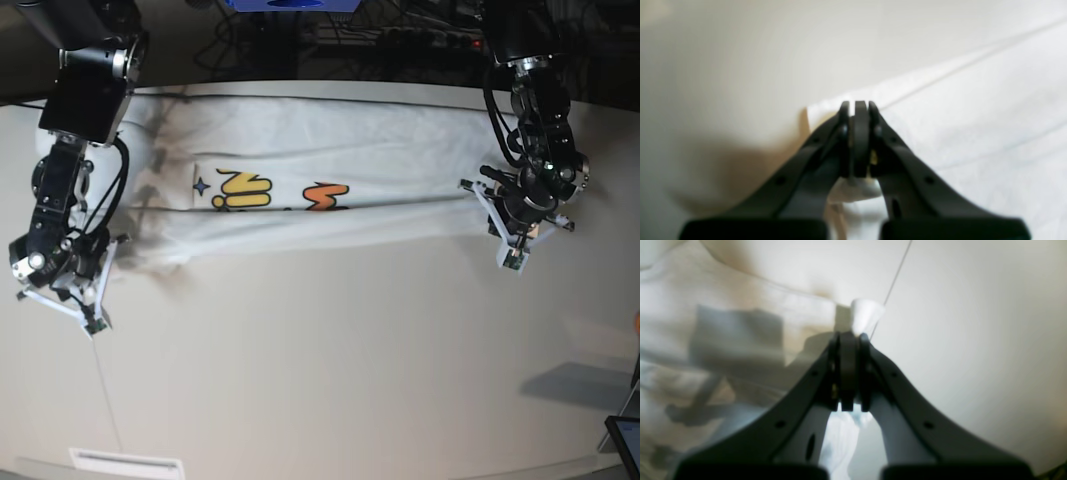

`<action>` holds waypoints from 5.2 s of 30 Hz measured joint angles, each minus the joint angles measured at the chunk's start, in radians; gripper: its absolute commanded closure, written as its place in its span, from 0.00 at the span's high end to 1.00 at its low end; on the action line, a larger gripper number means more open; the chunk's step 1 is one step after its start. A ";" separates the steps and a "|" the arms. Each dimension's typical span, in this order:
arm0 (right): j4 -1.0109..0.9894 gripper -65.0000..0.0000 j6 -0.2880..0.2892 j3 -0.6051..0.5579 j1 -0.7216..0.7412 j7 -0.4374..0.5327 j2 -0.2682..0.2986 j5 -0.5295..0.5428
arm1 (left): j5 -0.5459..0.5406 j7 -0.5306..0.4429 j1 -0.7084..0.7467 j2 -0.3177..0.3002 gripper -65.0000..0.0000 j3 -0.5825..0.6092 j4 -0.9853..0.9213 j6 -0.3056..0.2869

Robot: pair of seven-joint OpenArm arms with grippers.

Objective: Fold the T-shirt properly
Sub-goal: 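Lift the folded strip's ends with both grippers and drag them toward the robot, then lay the strip down and reposition both grippers along its edge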

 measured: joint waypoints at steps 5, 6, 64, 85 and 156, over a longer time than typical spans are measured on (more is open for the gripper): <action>0.108 0.00 0.000 0.000 -0.061 -0.002 0.000 0.004 | 0.000 0.002 0.001 0.000 0.00 0.000 0.002 0.000; 0.124 0.00 0.000 0.000 -0.069 -0.015 0.000 0.004 | 0.000 0.003 0.001 -0.001 0.00 0.000 0.002 0.000; 0.362 0.01 0.000 0.008 -0.388 -0.115 -0.101 -0.003 | 0.150 -0.007 0.229 -0.083 0.00 0.061 0.277 -0.008; 0.363 0.38 0.000 0.169 -0.404 -0.111 -0.193 -0.003 | 0.147 -0.008 0.226 -0.117 0.00 0.055 0.277 -0.165; 0.358 0.02 0.008 0.272 -0.566 0.521 -0.151 -0.007 | 0.015 -0.443 0.255 0.097 0.00 -0.225 0.275 -0.161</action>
